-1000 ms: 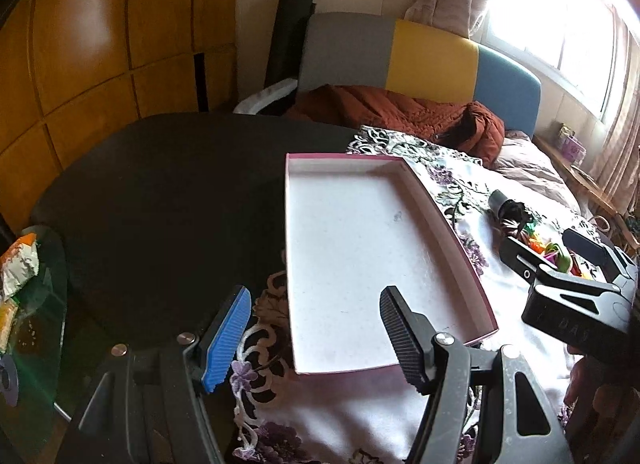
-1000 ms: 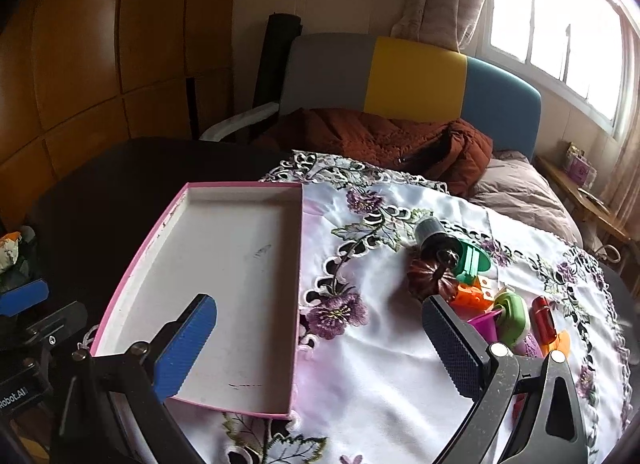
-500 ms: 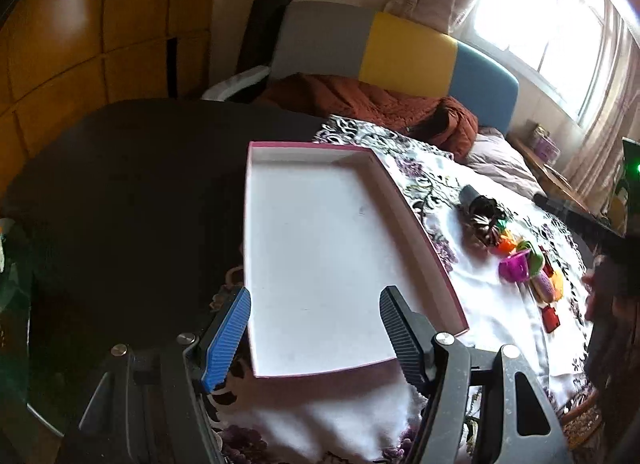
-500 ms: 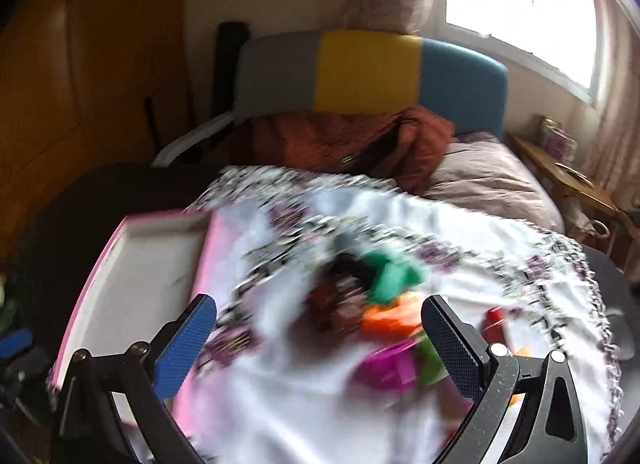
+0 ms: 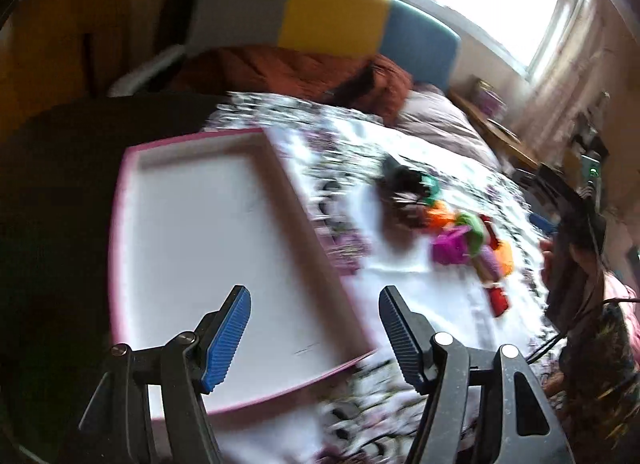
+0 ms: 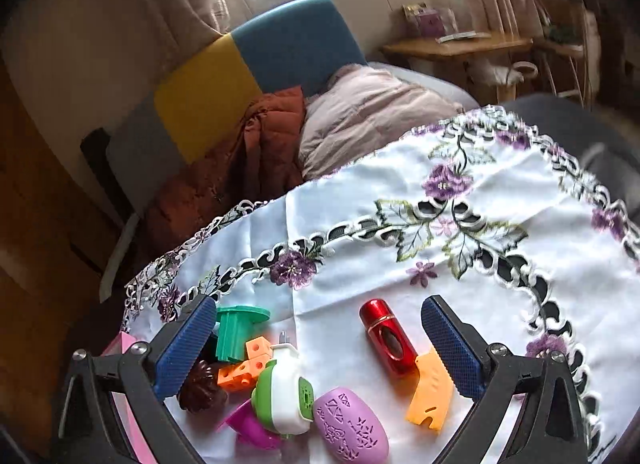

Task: Organize rigid objects
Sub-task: 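Reach the left gripper to the dark brown fluted knob and close on it, then lift the brown knob with the left gripper while the right gripper grasps the black cylinder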

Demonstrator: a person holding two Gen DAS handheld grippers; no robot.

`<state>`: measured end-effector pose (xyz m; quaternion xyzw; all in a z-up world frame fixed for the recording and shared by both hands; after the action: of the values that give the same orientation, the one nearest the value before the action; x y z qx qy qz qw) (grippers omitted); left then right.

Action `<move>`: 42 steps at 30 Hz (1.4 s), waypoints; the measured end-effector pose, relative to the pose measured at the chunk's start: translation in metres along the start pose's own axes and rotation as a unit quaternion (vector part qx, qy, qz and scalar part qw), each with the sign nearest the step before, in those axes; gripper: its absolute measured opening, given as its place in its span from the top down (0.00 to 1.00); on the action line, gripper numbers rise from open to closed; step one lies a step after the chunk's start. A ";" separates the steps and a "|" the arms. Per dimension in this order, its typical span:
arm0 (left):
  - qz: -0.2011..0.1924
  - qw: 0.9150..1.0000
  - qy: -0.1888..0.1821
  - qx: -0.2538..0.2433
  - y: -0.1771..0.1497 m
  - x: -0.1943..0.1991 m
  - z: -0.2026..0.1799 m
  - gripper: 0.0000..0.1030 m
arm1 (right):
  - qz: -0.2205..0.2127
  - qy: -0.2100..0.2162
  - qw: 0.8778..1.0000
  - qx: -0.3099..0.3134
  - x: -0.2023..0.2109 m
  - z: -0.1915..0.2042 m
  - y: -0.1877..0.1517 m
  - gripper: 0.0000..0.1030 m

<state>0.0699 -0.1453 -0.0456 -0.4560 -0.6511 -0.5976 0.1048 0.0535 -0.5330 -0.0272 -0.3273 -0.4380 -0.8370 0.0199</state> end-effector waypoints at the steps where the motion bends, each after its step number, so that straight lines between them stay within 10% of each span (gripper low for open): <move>1: 0.003 1.000 -0.008 -0.010 0.006 -0.012 -0.013 0.35 | 0.003 0.007 1.000 -0.007 0.000 0.000 0.000 0.00; 11: 0.060 0.991 -0.107 -0.058 0.030 -0.087 -0.095 0.34 | 0.010 0.003 1.000 0.023 0.002 0.008 -0.002 0.00; 28: 0.052 0.988 -0.009 -0.146 0.053 -0.171 -0.128 0.54 | 0.014 0.021 1.000 -0.017 0.004 0.000 0.004 0.00; 31: 0.041 0.986 0.004 -0.162 0.056 -0.181 -0.134 0.73 | 0.013 0.020 1.000 -0.019 0.004 -0.001 0.005 0.00; 42: 0.028 0.992 -0.033 -0.119 0.035 -0.144 -0.114 0.78 | 0.037 0.006 0.999 0.004 -0.008 0.002 -0.004 0.00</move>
<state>0.1291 -0.3169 -0.0897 -0.5028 -0.5653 -0.6523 0.0455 0.0594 -0.5314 -0.0334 -0.3386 -0.4286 -0.8359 0.0549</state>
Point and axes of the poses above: each gripper's, at about its wrist camera, not at the fingertips, and x roughly against the way its jaws point, z to its left, y to its top, the point moved 5 cm from there along -x, roughly the way its jaws point, and after that the axes turned 8 degrees about -z, right-handed, at the moved point
